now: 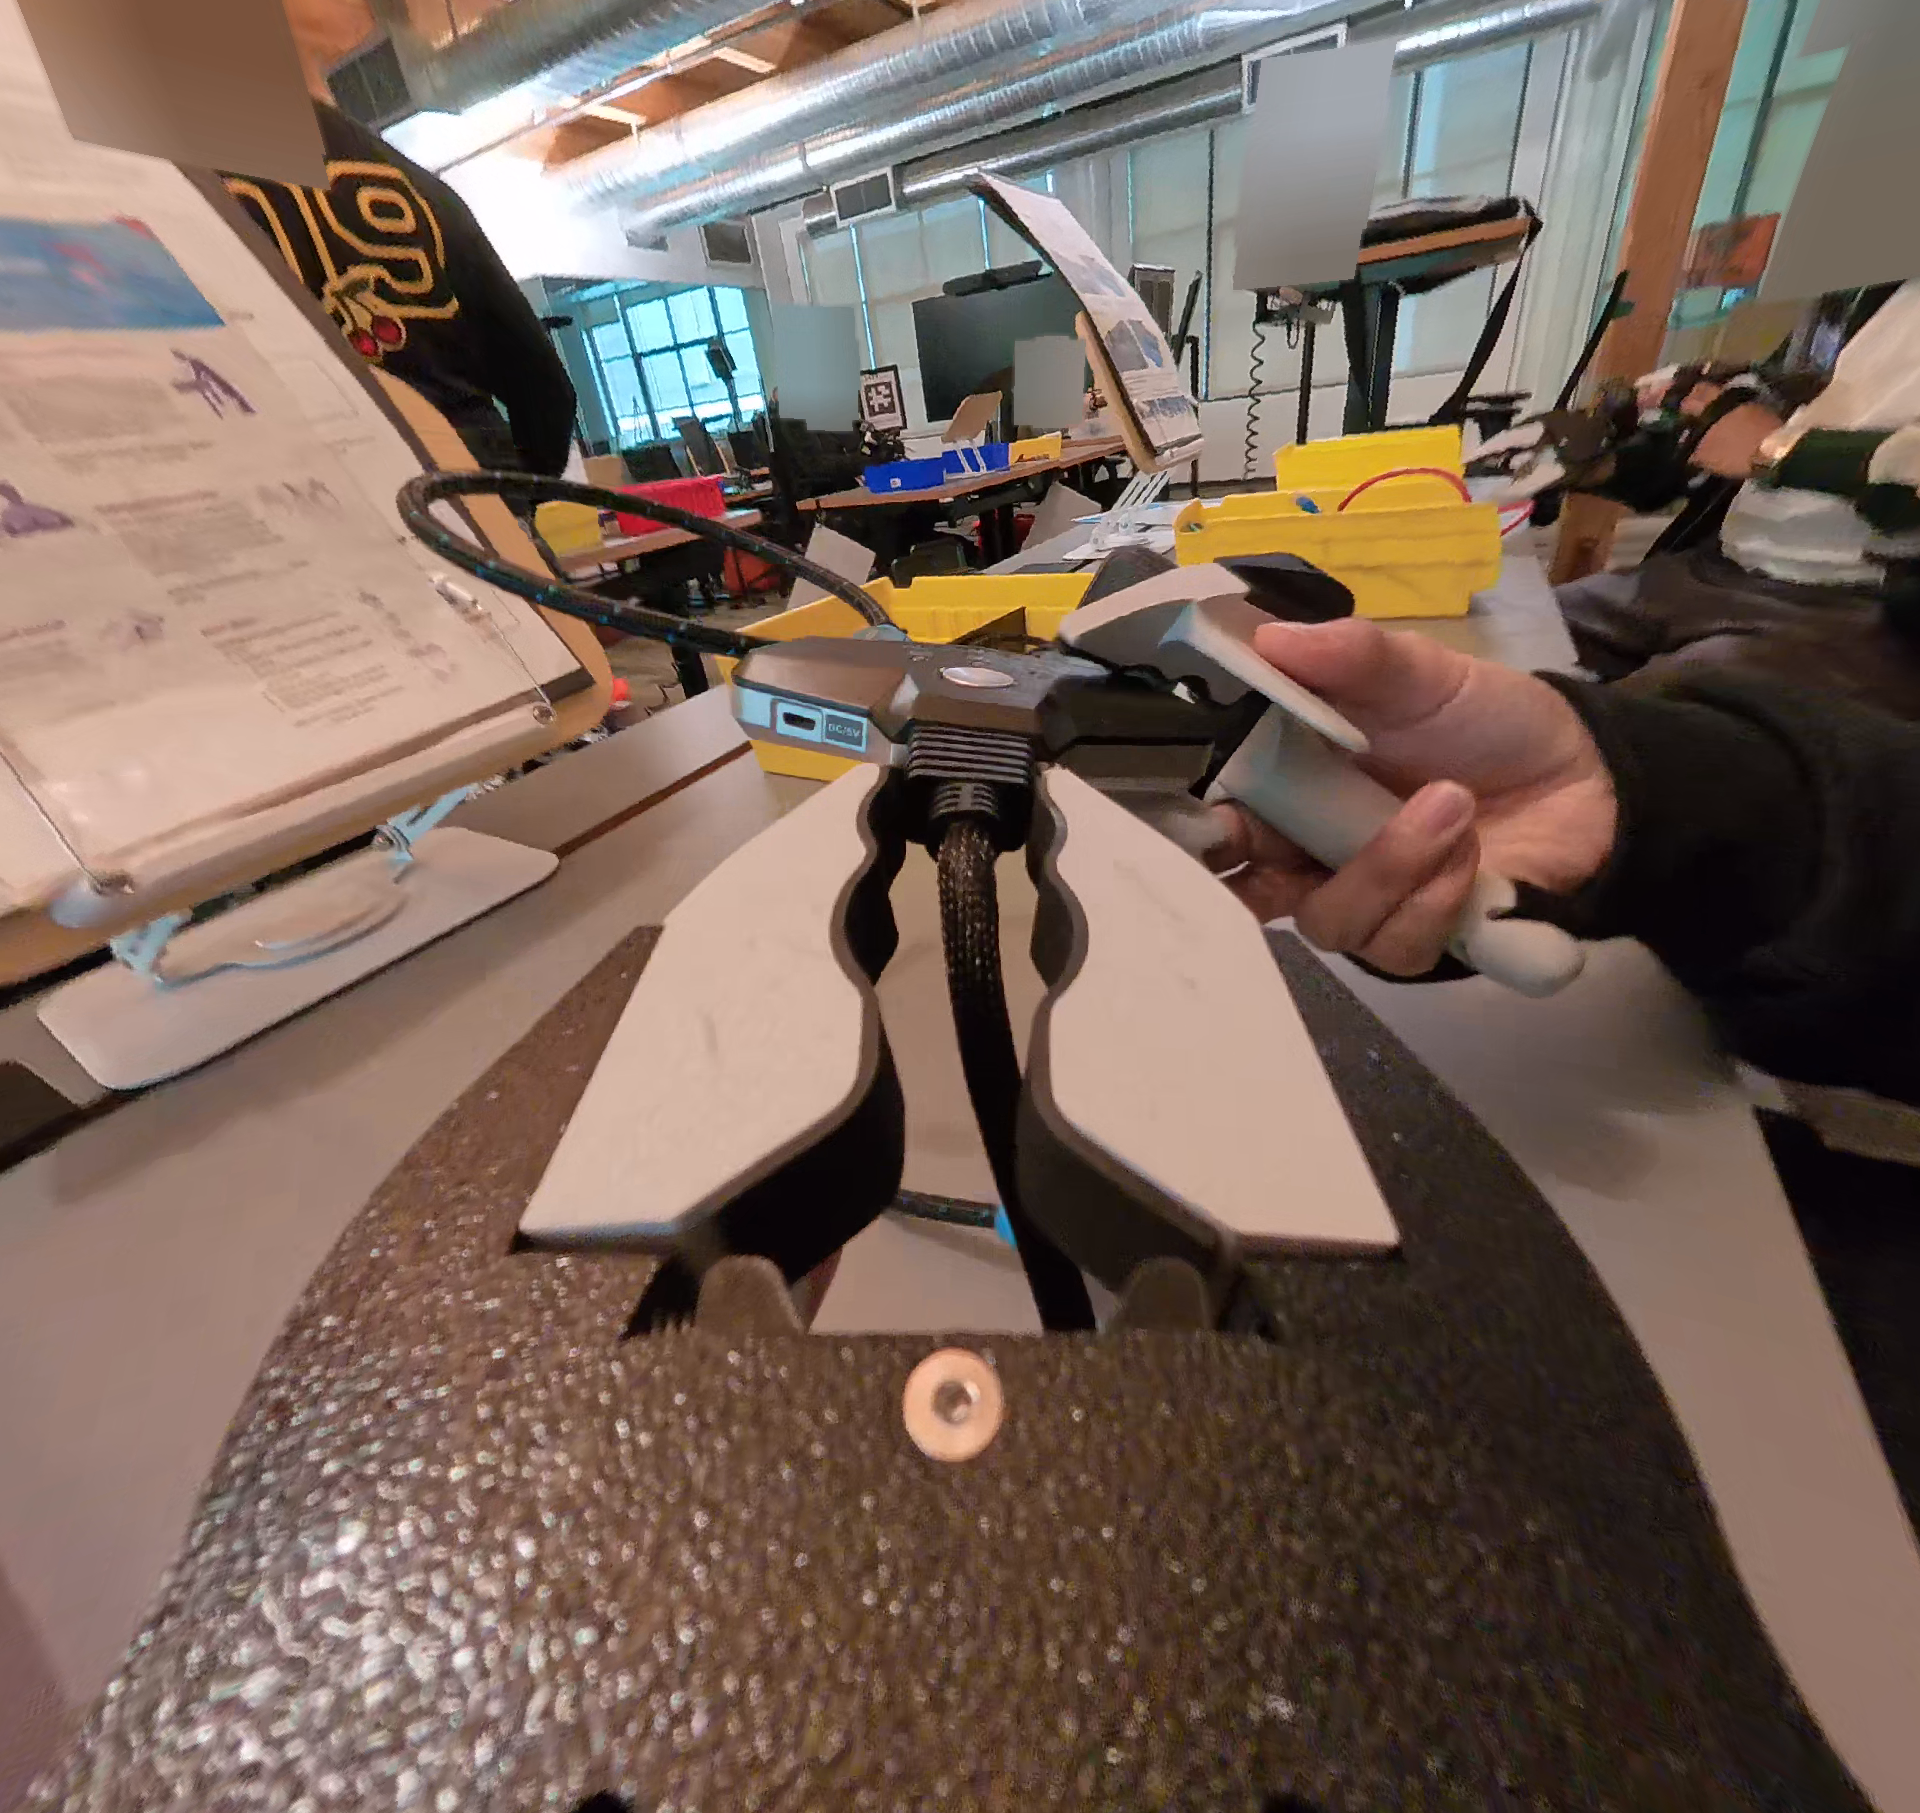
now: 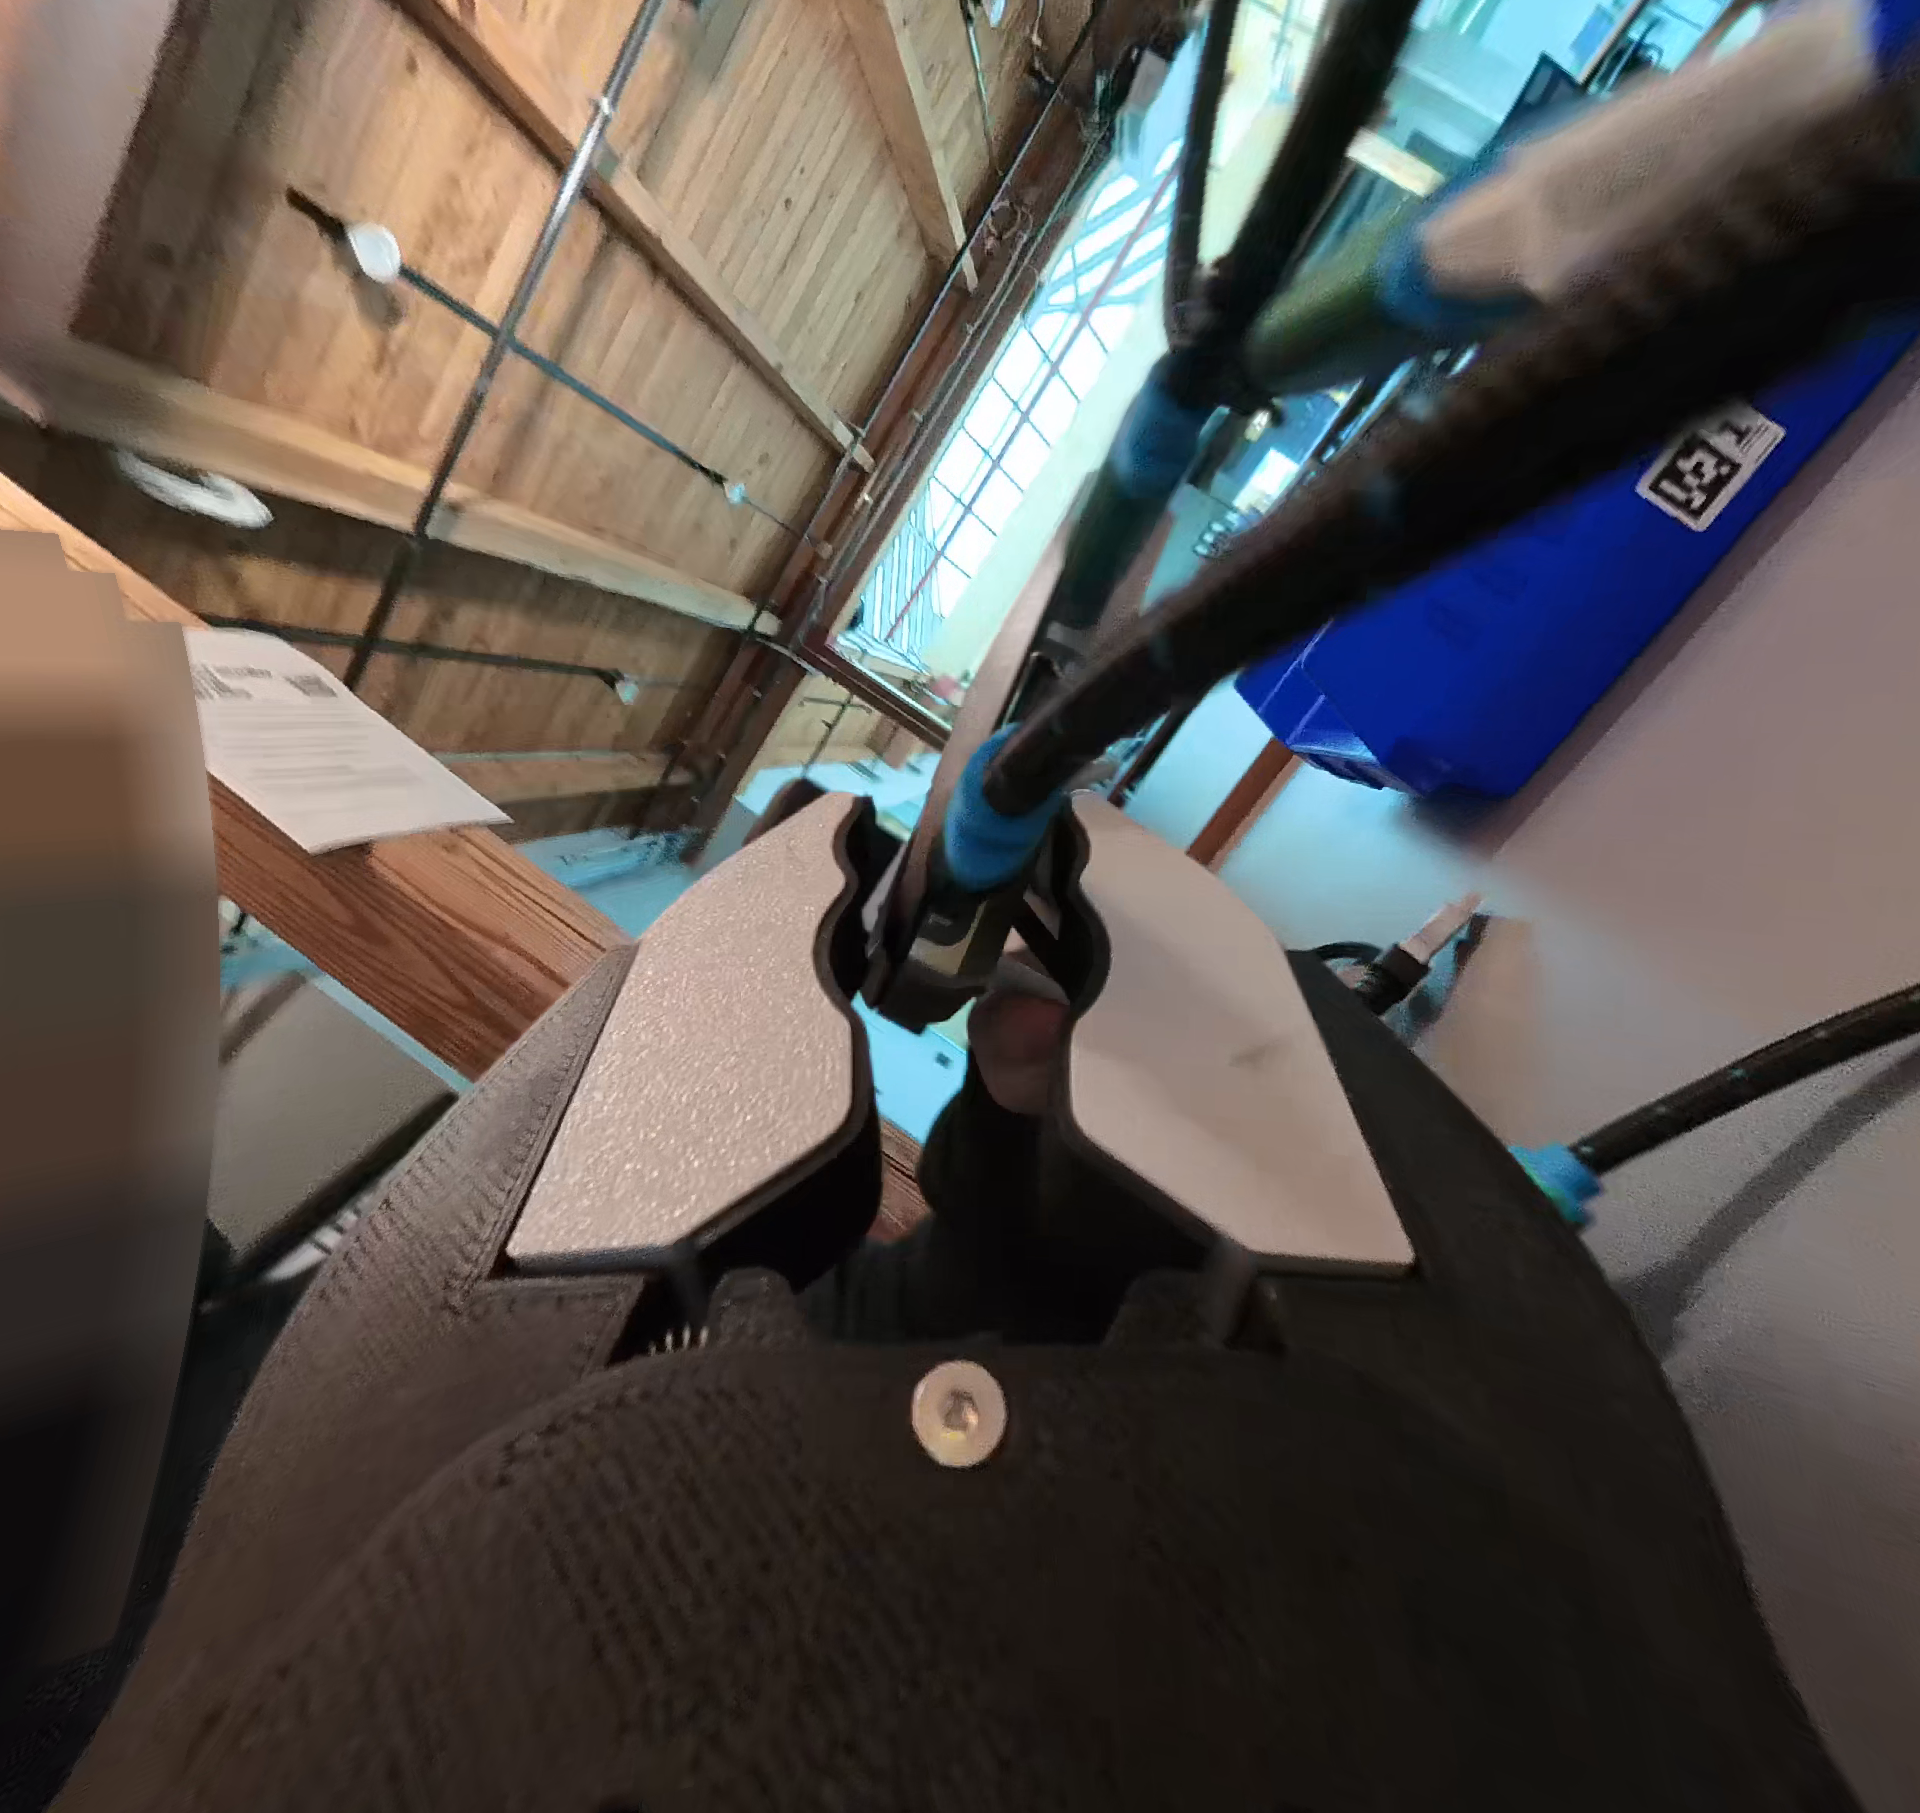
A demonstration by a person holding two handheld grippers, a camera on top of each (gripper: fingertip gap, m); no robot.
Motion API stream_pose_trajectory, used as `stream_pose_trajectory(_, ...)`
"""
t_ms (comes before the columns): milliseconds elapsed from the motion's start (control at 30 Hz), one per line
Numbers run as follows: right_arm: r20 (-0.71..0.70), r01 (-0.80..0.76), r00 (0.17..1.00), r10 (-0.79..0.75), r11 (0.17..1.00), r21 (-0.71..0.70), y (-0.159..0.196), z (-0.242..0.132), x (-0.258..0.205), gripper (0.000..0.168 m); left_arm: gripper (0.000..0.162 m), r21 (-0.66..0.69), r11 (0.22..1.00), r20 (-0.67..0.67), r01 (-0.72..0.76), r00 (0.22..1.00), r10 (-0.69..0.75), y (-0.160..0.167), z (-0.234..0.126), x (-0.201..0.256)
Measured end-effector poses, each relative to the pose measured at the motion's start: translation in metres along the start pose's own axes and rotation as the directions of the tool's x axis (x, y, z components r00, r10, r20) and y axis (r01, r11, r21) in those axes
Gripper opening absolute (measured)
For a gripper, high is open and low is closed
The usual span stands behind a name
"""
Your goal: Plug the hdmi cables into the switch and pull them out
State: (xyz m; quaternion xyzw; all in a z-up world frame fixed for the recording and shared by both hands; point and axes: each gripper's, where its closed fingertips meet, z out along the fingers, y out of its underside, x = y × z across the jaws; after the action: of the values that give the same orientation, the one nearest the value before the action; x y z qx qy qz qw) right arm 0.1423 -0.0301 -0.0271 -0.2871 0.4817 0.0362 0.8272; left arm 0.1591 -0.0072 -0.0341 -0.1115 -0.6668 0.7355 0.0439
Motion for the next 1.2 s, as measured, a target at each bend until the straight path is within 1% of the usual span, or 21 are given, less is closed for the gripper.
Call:
stream_pose_trajectory(100,-0.018,0.094,0.995,-0.095,0.994,-0.061,0.0,-0.002,-0.004,0.047,0.023,0.008,0.998,0.003,0.062,0.998,-0.062,-0.001,-0.004,-0.007)
stream_pose_trajectory(167,-0.033,0.189,0.981,-0.193,0.976,-0.107,-0.005,-0.009,-0.008,0.061,0.023,0.028,0.995,0.018,0.097,0.995,-0.098,-0.005,-0.012,-0.017)
stream_pose_trajectory(233,-0.057,0.344,0.929,-0.365,0.911,-0.226,-0.006,-0.022,-0.013,0.07,0.023,0.038,0.992,0.018,0.121,0.992,-0.122,-0.007,-0.022,-0.027)
stream_pose_trajectory(267,-0.07,0.429,0.882,-0.467,0.854,-0.295,-0.006,-0.03,-0.014,0.079,0.023,0.036,0.991,0.011,0.125,0.992,-0.126,-0.007,-0.027,-0.03)
stream_pose_trajectory(300,-0.084,0.517,0.814,-0.575,0.782,-0.348,-0.008,-0.037,-0.015,0.089,0.023,0.031,0.991,-0.012,0.134,0.991,-0.134,-0.005,-0.031,-0.031)
stream_pose_trajectory(333,-0.084,0.61,0.726,-0.683,0.694,-0.382,-0.01,-0.042,-0.017,0.095,0.023,0.025,0.989,-0.053,0.148,0.988,-0.146,-0.003,-0.034,-0.029)
stream_pose_trajectory(367,-0.055,0.694,0.636,-0.77,0.601,-0.398,-0.01,-0.045,-0.025,0.092,0.022,0.024,0.988,-0.103,0.154,0.983,-0.151,-0.002,-0.035,-0.024)
stream_pose_trajectory(400,-0.027,0.763,0.547,-0.836,0.513,-0.393,-0.01,-0.044,-0.033,0.098,0.023,0.028,0.988,-0.15,0.15,0.978,-0.144,0.0,-0.035,-0.018)
stream_pose_trajectory(433,0.02,0.813,0.478,-0.878,0.433,-0.388,-0.004,-0.043,-0.042,0.094,0.023,0.028,0.99,-0.189,0.139,0.973,-0.131,0.002,-0.034,-0.011)
stream_pose_trajectory(467,0.081,0.845,0.426,-0.901,0.363,-0.393,0.006,-0.041,-0.048,0.088,0.023,0.023,0.992,-0.221,0.12,0.969,-0.112,0.004,-0.031,-0.004)
stream_pose_trajectory(533,0.138,0.849,0.354,-0.925,0.257,-0.462,0.021,-0.039,-0.045,0.083,0.023,0.006,0.997,-0.273,0.077,0.959,-0.073,0.009,-0.026,0.009)
stream_pose_trajectory(567,0.156,0.827,0.338,-0.928,0.214,-0.519,0.028,-0.04,-0.037,0.081,0.023,-0.004,0.998,-0.296,0.058,0.953,-0.057,0.012,-0.024,0.015)
stream_pose_trajectory(600,0.177,0.794,0.346,-0.921,0.187,-0.579,0.036,-0.043,-0.028,0.079,0.023,-0.01,0.999,-0.317,0.04,0.948,-0.041,0.014,-0.023,0.02)
stream_pose_trajectory(667,0.206,0.737,0.382,-0.901,0.163,-0.656,0.047,-0.049,-0.013,0.061,0.023,-0.012,1.0,-0.35,0.016,0.936,-0.019,0.017,-0.022,0.028)
stream_pose_trajectory(700,0.2,0.727,0.394,-0.897,0.171,-0.665,0.047,-0.05,-0.008,0.052,0.022,-0.007,1.0,-0.361,0.013,0.933,-0.014,0.016,-0.022,0.03)
stream_pose_trajectory(800,0.182,0.714,0.458,-0.87,0.237,-0.659,0.046,-0.049,-0.007,0.037,0.022,0.016,1.0,-0.367,0.023,0.93,-0.016,0.014,-0.024,0.029)
stream_pose_trajectory(833,0.183,0.713,0.466,-0.866,0.245,-0.657,0.046,-0.05,-0.008,0.037,0.022,0.024,0.999,-0.365,0.031,0.931,-0.02,0.013,-0.025,0.028)
stream_pose_trajectory(900,0.212,0.731,0.444,-0.87,0.215,-0.647,0.048,-0.051,-0.008,0.04,0.023,0.038,0.998,-0.365,0.046,0.93,-0.029,0.012,-0.026,0.027)
stream_pose_trajectory(1000,0.238,0.759,0.382,-0.893,0.156,-0.632,0.049,-0.048,-0.006,0.028,0.023,0.055,0.996,-0.37,0.067,0.928,-0.042,0.011,-0.026,0.026)
stream_pose_trajectory(1033,0.228,0.761,0.377,-0.897,0.16,-0.628,0.047,-0.046,-0.005,0.024,0.022,0.06,0.995,-0.369,0.074,0.928,-0.047,0.011,-0.027,0.025)
stream_pose_trajectory(1200,0.228,0.78,0.408,-0.884,0.207,-0.591,0.046,-0.042,-0.009,0.024,0.022,0.082,0.992,-0.366,0.091,0.929,-0.055,0.009,-0.028,0.023)
